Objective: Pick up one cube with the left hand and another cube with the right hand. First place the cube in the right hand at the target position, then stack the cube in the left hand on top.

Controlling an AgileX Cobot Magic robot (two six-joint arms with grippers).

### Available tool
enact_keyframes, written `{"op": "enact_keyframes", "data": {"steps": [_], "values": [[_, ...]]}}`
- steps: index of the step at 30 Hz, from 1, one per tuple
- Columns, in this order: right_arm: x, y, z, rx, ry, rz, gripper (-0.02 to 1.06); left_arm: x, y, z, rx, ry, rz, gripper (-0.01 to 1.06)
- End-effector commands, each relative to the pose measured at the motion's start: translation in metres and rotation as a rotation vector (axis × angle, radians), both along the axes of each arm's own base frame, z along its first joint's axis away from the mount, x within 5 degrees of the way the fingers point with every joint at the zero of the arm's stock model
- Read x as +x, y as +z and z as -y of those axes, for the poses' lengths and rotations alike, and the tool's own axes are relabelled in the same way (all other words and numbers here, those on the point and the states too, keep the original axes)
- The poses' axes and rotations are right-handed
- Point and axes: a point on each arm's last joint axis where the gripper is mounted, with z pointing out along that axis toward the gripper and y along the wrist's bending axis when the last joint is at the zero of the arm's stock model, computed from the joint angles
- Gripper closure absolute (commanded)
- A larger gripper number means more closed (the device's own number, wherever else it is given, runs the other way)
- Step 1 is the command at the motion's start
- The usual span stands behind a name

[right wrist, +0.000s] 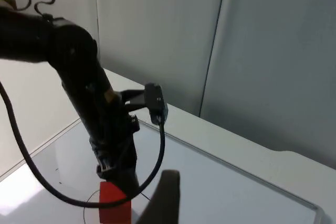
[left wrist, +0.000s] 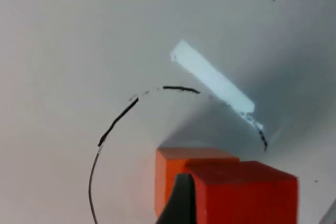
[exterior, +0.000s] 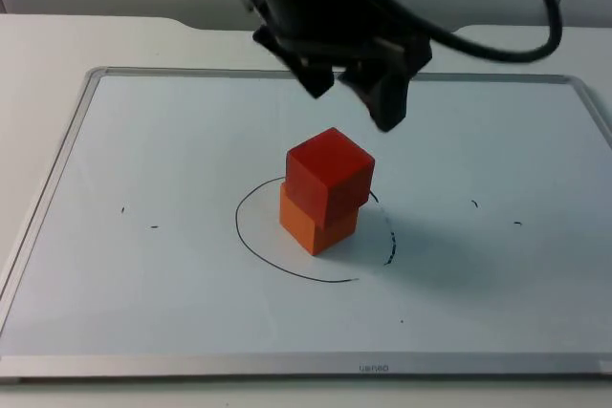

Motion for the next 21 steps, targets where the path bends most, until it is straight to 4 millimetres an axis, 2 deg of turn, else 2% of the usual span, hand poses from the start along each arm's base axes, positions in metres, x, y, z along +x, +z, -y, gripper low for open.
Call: {"op": "enact_keyframes", "data": {"steps": [1,2,3,4,5,6,10,11,13,14,15,18,21], "values": [[0.001,0.0,-0.001,0.008,0.007,0.013,0.23,-0.009,0.043,0.001,-0.067,-0.014,0.021,0.31],[0.001,0.0,-0.001,0.008,0.007,0.013,0.23,-0.009,0.043,0.001,-0.067,-0.014,0.021,0.31],[0.001,0.001,-0.002,0.01,0.009,0.023,0.23,-0.015,0.064,0.0,-0.108,-0.02,0.034,0.31],[0.001,0.001,-0.002,0.011,0.009,0.025,0.23,-0.017,0.073,-0.001,-0.123,-0.022,0.047,0.31],[0.001,0.002,-0.002,0.014,0.011,0.031,0.23,-0.024,0.098,-0.005,-0.163,-0.027,0.079,0.31],[0.001,0.002,-0.002,0.014,0.011,0.031,0.23,-0.024,0.098,-0.005,-0.163,-0.027,0.079,0.31],[0.001,0.003,-0.002,0.012,0.014,0.041,0.23,-0.055,0.154,-0.02,-0.239,-0.049,0.192,0.31],[0.001,0.003,-0.002,0.012,0.014,0.041,0.23,-0.055,0.154,-0.02,-0.239,-0.049,0.192,0.31],[0.002,0.003,-0.002,0.007,0.02,0.053,0.23,-0.081,0.188,-0.03,-0.285,-0.076,0.257,0.31],[0.002,0.003,-0.002,0.007,0.02,0.053,0.23,-0.091,0.197,-0.033,-0.296,-0.089,0.277,0.31],[0.002,0.003,-0.002,0.007,0.02,0.053,0.23,-0.091,0.197,-0.033,-0.296,-0.089,0.277,0.31],[0.002,0.003,-0.002,-0.001,0.023,0.057,0.23,-0.123,0.223,-0.042,-0.308,-0.137,0.339,0.31],[0.001,0.002,-0.003,-0.022,0.032,0.057,0.23,-0.149,0.232,-0.048,-0.274,-0.154,0.386,0.31]]}}
